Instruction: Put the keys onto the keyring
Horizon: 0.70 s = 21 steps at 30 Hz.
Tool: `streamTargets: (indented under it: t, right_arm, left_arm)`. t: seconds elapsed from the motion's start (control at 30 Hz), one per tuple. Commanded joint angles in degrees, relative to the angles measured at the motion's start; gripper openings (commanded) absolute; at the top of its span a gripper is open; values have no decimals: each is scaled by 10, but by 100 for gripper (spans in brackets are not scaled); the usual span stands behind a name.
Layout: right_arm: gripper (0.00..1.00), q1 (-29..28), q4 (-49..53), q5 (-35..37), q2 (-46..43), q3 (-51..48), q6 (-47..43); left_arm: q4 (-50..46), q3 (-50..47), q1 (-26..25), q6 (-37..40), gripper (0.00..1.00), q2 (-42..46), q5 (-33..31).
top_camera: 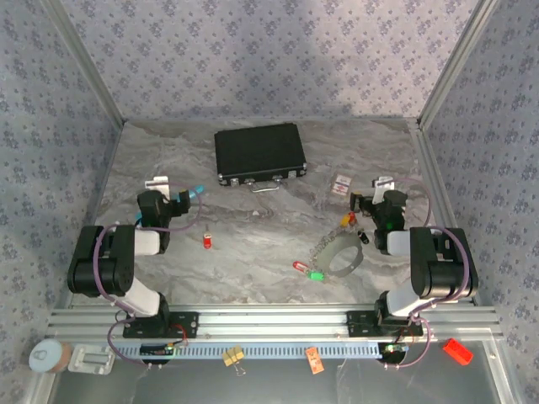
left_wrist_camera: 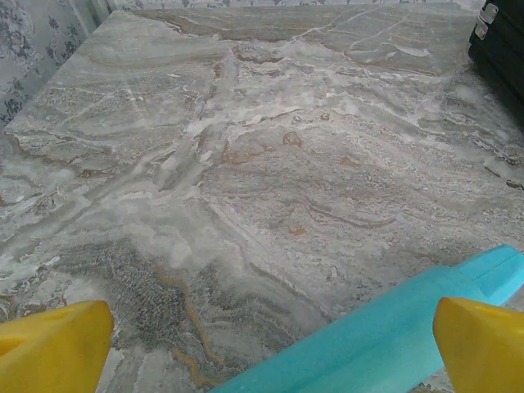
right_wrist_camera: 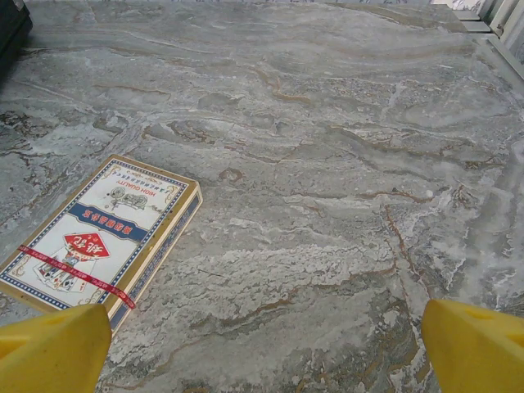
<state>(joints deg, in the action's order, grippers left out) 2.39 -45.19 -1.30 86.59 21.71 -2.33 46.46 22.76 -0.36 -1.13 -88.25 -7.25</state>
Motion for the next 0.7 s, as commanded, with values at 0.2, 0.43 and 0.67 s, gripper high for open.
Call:
streamTargets:
  t: [0.2,0.43,0.67]
  right_arm:
    - [99,3,4,4,4,14,6]
    - [99,4,5,3,5,14,7]
    - [99,5,5,1,4,14,7]
  left_arm:
    - [5,9,4,-8,100,3,8]
    - [5,9,4,-8,100,2,8]
    - [3,9,8,-10,100,3,17]
